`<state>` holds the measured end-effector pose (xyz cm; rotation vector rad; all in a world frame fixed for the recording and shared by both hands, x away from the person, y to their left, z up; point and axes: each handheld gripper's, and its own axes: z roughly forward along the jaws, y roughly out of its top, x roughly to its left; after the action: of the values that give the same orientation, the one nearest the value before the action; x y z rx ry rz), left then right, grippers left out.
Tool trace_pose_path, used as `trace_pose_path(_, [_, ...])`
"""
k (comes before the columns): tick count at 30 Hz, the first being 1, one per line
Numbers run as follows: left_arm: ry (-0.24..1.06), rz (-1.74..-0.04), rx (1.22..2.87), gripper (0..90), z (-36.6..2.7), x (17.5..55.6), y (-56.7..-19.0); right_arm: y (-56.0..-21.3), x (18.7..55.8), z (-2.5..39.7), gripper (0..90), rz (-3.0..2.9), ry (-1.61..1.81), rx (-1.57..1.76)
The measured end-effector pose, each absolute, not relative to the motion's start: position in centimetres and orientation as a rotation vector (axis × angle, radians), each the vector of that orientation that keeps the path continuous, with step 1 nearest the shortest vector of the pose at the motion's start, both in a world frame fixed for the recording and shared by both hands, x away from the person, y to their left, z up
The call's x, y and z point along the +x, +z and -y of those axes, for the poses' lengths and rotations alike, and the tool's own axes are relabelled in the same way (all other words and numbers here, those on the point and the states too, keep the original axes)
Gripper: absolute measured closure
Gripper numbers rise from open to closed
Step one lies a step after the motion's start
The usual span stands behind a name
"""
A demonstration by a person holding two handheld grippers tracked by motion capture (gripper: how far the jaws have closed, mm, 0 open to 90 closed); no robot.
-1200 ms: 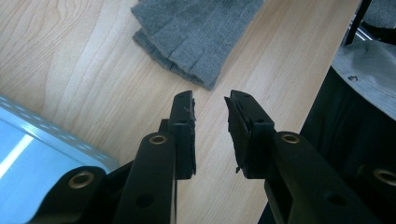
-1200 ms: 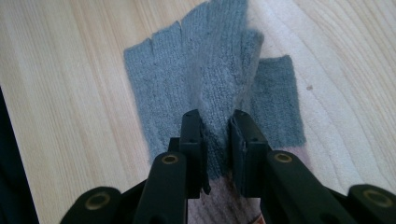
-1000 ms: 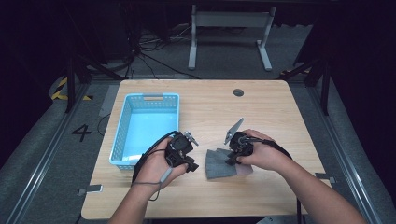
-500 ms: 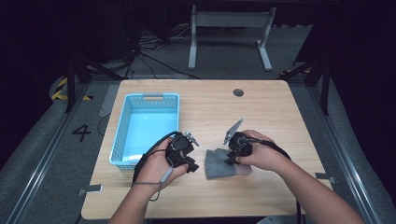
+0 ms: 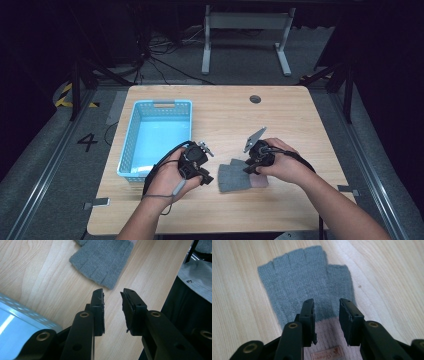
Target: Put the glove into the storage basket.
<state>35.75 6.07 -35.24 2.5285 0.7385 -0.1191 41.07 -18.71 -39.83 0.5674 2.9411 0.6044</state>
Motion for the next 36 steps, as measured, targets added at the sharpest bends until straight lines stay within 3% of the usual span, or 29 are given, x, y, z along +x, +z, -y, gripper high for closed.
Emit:
trace_pose_path(20, [-0.121,-0.694,2.546,71.5,-4.8,36.0,-35.5,-37.3,39.7,25.5,65.5,-2.774,0.833,0.837])
trace_pose_path(36, [-0.113,-0.696,2.547,69.0,-4.2,36.1,-35.6,-37.5,39.2,29.5,60.6,-2.657,0.958,1.032])
